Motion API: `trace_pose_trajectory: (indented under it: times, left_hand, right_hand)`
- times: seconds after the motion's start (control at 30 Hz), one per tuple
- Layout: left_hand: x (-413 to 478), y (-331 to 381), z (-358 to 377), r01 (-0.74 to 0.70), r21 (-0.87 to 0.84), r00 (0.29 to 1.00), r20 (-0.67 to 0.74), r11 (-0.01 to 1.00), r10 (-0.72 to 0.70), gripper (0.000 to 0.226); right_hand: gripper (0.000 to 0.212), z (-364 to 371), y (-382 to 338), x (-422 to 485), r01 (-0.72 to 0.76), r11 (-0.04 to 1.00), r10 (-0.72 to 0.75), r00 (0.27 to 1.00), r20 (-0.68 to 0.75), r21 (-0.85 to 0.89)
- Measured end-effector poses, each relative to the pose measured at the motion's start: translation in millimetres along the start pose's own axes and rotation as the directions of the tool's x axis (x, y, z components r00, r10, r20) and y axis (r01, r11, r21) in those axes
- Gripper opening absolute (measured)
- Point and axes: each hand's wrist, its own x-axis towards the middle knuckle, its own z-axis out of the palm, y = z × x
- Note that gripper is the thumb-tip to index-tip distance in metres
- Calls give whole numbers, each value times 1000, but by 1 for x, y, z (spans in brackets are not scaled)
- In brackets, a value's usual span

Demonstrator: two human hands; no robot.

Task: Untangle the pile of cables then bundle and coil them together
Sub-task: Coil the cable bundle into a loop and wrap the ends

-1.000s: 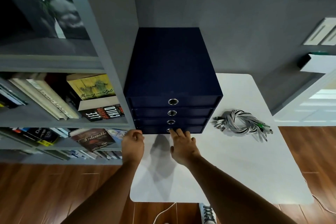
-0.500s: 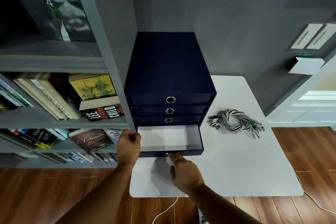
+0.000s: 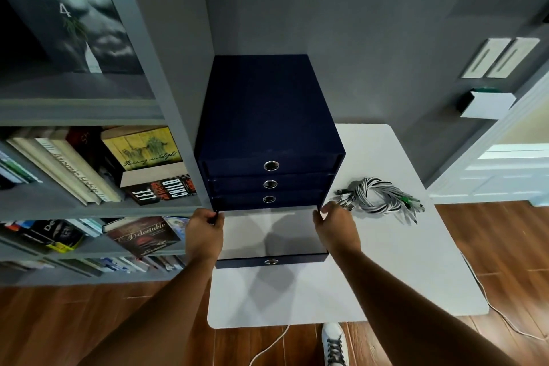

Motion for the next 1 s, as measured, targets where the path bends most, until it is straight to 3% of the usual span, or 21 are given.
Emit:
trace_pose_trajectory:
  times: [0.07, 0.2, 0.3, 0.77, 0.87, 1.0]
  left_hand:
    - [6, -2, 1, 14, 50, 1000, 23, 999, -15, 18]
    - [7, -3, -3, -2, 152, 997, 80, 988, -10, 18]
    - [-4, -3, -12, -9, 188, 993, 114, 982, -12, 15]
    - [-50, -21, -28, -34, 267, 992, 122, 963, 1, 25]
    - [-55, -18, -25, -134, 264, 990, 70, 955, 120, 24]
    - [-62, 5, -9, -394, 214, 919, 121, 894, 376, 25]
  right_hand:
    - [29, 2, 3, 10, -19, 994, 32, 993, 115, -108]
    - [20, 0, -1, 7, -8, 985, 31, 990, 135, -171]
    - [9, -5, 0, -8, -18, 985, 46, 985, 164, -172]
    - [19, -9, 26, -57, 19, 992, 6, 981, 195, -126]
    - [24, -9, 33, -55, 68, 988, -37, 977, 208, -142]
    - [53, -22, 39, -46, 113, 978, -86, 983, 160, -173]
